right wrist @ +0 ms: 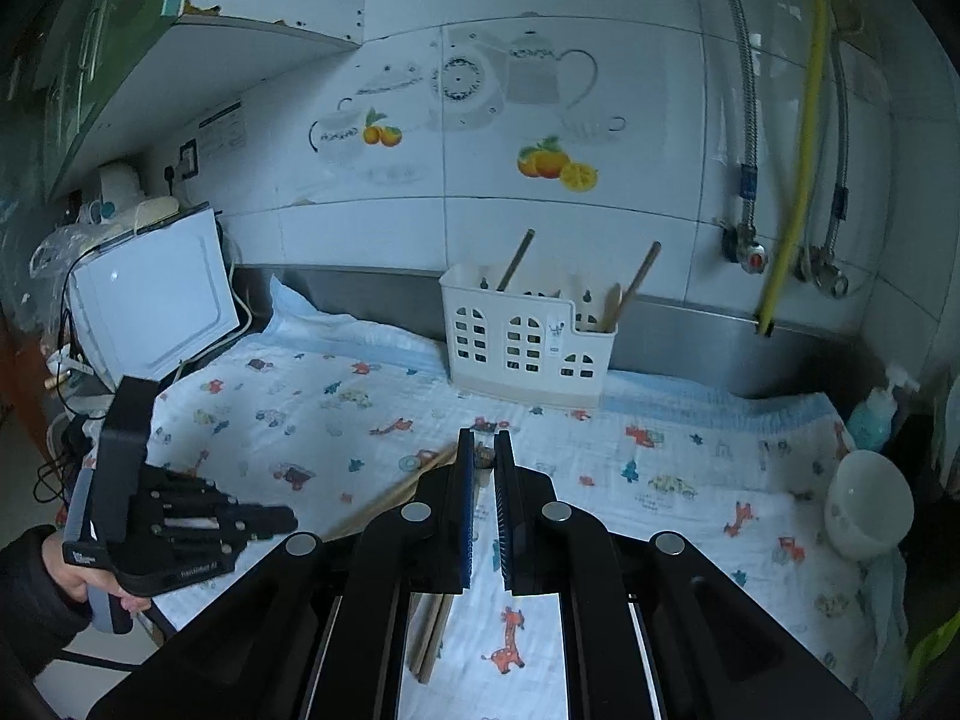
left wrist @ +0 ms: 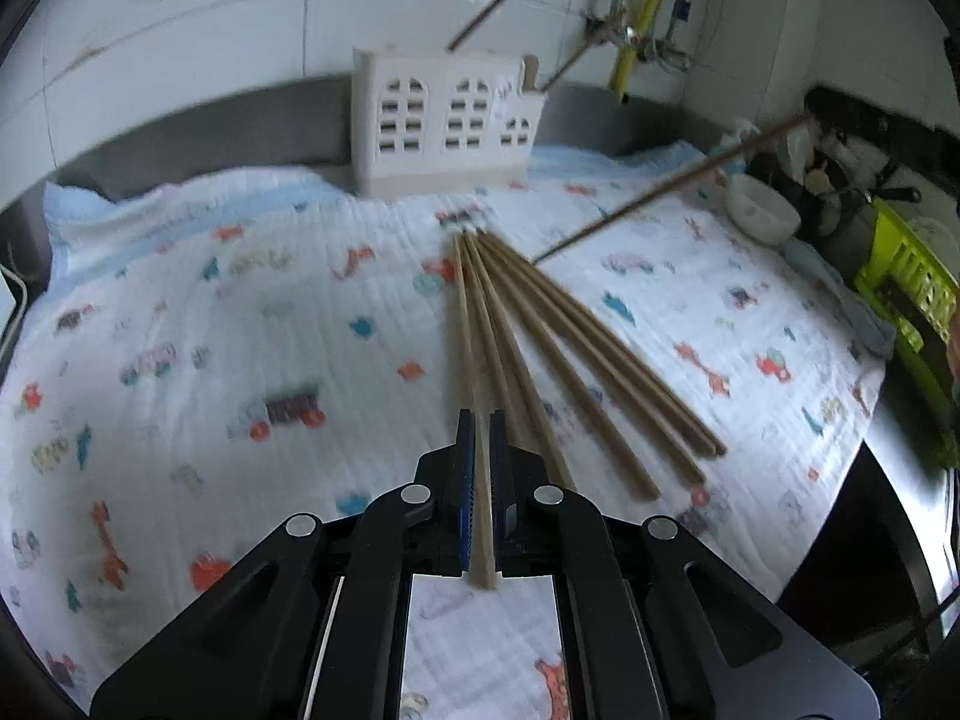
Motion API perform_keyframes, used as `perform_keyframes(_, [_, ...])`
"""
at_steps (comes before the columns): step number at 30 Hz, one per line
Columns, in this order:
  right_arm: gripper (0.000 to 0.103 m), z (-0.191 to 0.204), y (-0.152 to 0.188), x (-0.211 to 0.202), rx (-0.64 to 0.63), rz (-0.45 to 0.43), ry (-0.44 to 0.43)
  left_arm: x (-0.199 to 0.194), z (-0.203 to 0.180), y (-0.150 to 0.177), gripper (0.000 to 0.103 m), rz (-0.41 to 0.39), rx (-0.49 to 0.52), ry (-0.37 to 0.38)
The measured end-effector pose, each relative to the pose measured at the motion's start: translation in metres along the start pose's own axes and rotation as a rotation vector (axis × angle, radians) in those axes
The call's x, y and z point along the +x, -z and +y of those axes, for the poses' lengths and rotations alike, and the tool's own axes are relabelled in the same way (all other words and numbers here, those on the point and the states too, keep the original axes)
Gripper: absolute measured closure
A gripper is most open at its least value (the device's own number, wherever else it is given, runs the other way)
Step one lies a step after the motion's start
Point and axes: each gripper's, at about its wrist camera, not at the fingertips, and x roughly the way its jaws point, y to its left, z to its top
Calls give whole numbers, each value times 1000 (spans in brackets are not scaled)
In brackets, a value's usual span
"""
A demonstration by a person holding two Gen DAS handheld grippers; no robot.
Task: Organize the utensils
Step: 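Close the left tool on a chopstick while the right tool grasps another chopstick, then carry the chopstick in the left tool into the white holder while the right tool drops its chopstick in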
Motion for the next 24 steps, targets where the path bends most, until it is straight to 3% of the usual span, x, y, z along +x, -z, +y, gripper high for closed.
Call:
perform_keyframes(6, [97,1,3,3,1,4,1,18,-1,22,96,74,7,-13])
perform_keyframes(12, [97,1,2,3,-7,0,5,20,3,25,95,83,-3,-36])
perform_keyframes(14, [97,0,2,2,-7,-2,6,22,3,25,90,94,-10,-37])
perform_keyframes(20, [97,0,1,2,-7,2,5,24,2,27,91,84,-14,-44])
perform_keyframes(24, [97,1,-1,-1,-13,-8,6,23,-2,26,97,70,-6,-60])
